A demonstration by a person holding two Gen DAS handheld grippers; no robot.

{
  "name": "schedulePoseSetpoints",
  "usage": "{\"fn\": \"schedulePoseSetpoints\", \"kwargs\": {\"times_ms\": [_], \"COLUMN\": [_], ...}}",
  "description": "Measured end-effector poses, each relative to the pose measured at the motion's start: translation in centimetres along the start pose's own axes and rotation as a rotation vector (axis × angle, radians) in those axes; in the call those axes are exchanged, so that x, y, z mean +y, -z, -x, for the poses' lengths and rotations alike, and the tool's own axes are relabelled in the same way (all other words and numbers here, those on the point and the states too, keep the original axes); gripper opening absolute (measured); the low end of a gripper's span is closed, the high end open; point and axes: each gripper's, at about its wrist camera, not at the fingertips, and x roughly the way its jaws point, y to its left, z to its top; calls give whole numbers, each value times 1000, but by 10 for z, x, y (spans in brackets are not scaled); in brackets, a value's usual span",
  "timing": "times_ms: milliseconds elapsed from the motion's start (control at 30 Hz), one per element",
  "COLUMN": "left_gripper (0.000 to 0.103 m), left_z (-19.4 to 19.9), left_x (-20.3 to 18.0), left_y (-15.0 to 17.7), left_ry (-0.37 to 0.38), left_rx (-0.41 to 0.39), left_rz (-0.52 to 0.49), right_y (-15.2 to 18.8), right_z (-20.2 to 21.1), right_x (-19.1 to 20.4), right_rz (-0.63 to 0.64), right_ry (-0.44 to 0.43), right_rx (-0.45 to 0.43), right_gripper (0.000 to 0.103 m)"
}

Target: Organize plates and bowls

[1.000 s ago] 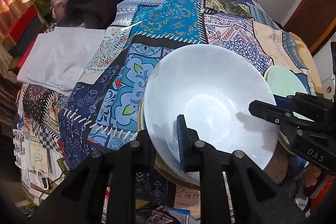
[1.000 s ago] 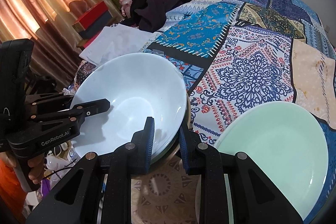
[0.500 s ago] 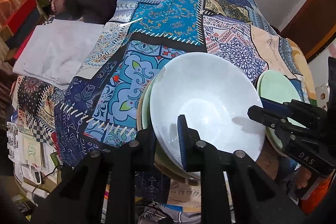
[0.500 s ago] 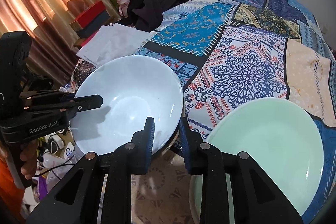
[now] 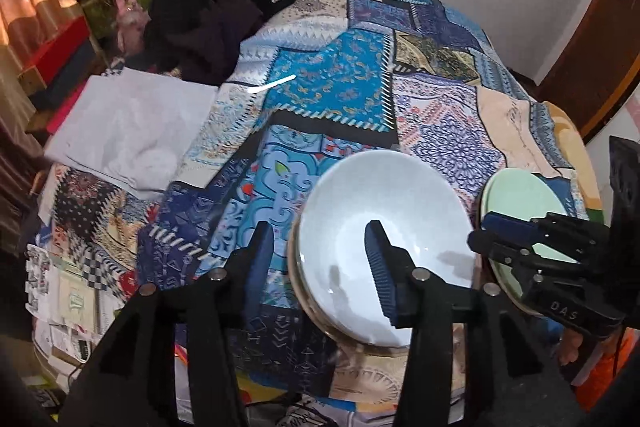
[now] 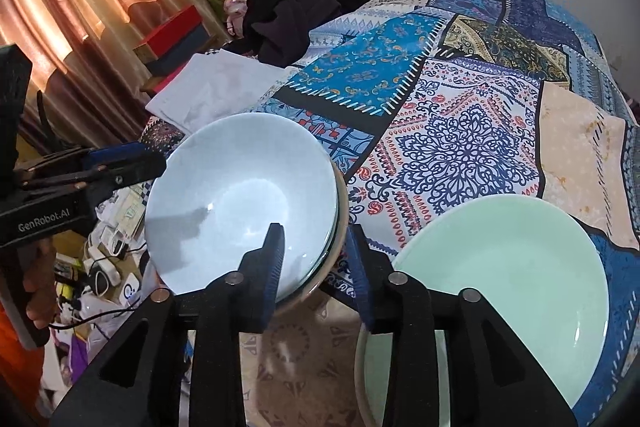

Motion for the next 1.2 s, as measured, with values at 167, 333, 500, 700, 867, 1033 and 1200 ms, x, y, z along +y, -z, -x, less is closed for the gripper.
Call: {"fn": "schedulePoseSetpoints", "kwargs": {"times_ms": [167,333,500,700,867,1033,1200], "left_gripper": [47,47,48,49,49,49,46], "left_z": [-14,-32,-45,-62,-70,-71,-71], "left_x": [13,21,22,19,16,14,9], "left_y": [9,25,33,38,38,40,40], "left_ry": [11,55,107,159,175,191,204], "left_rx": [46,116,152,198,203,201,206], "left_rz": [34,68,81,104,104,93,86], "right_y": [0,0,0,0,2,4,1], "right_z": [-4,-15,-28,-42,-54,-58,-56], "right_x": [-4,-6,-4,-1,2,12,1], "right_rz": [-13,-23,-23,-20,-5,36,-10], "right_ry": [13,8,-3,-15,-26,5,-11], "right_rx": [1,30,62,95,126,120,115], "right_gripper": [43,44,43,44,43,42,30]}}
